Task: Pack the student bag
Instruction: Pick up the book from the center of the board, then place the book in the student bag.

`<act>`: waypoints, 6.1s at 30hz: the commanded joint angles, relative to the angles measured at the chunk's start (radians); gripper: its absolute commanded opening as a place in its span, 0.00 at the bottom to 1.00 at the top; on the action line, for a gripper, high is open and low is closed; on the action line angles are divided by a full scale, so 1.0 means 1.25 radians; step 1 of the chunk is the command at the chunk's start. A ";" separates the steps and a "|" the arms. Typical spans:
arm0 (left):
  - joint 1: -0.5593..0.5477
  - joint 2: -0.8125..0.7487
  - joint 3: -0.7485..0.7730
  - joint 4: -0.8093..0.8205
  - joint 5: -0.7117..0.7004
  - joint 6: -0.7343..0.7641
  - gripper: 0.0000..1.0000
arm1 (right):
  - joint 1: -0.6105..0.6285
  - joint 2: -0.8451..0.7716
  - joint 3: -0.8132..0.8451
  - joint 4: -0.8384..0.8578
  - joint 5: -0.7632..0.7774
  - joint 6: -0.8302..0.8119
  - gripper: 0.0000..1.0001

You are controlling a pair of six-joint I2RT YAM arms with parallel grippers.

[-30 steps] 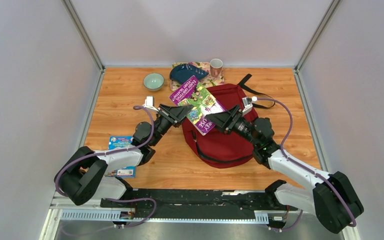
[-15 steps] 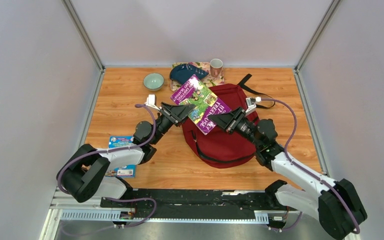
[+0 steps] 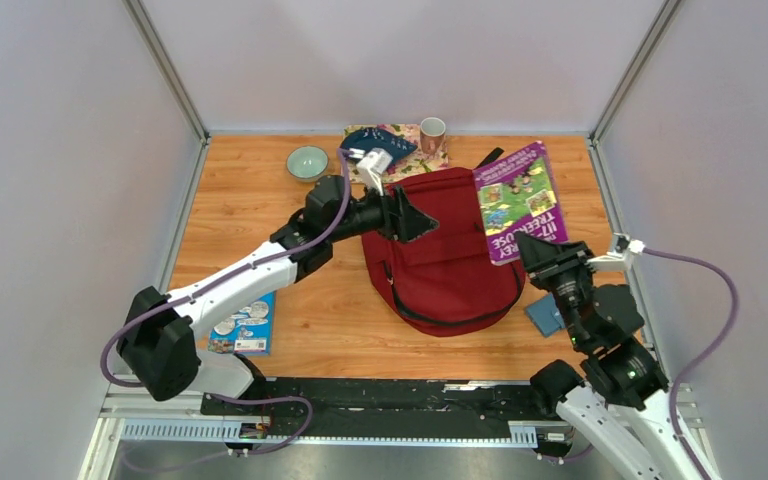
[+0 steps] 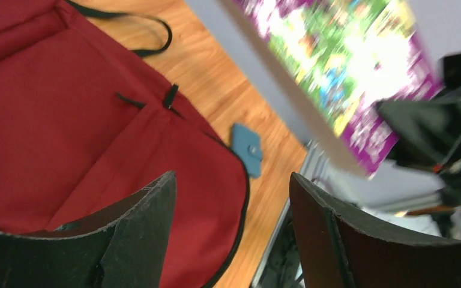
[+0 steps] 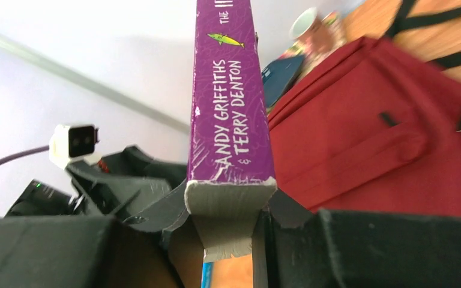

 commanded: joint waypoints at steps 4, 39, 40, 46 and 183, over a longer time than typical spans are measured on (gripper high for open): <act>-0.176 0.139 0.177 -0.445 -0.038 0.399 0.77 | 0.002 -0.031 0.179 -0.291 0.295 -0.069 0.00; -0.336 0.454 0.395 -0.493 0.004 0.496 0.55 | 0.001 -0.065 0.185 -0.381 0.287 -0.058 0.00; -0.337 0.458 0.395 -0.495 0.002 0.495 0.53 | 0.001 -0.064 0.185 -0.381 0.288 -0.057 0.00; -0.336 0.465 0.395 -0.496 -0.005 0.492 0.33 | 0.001 -0.060 0.183 -0.381 0.283 -0.055 0.00; -0.251 0.103 0.371 -0.290 -0.214 0.377 0.00 | -0.038 0.700 -0.113 0.516 -0.157 0.617 0.03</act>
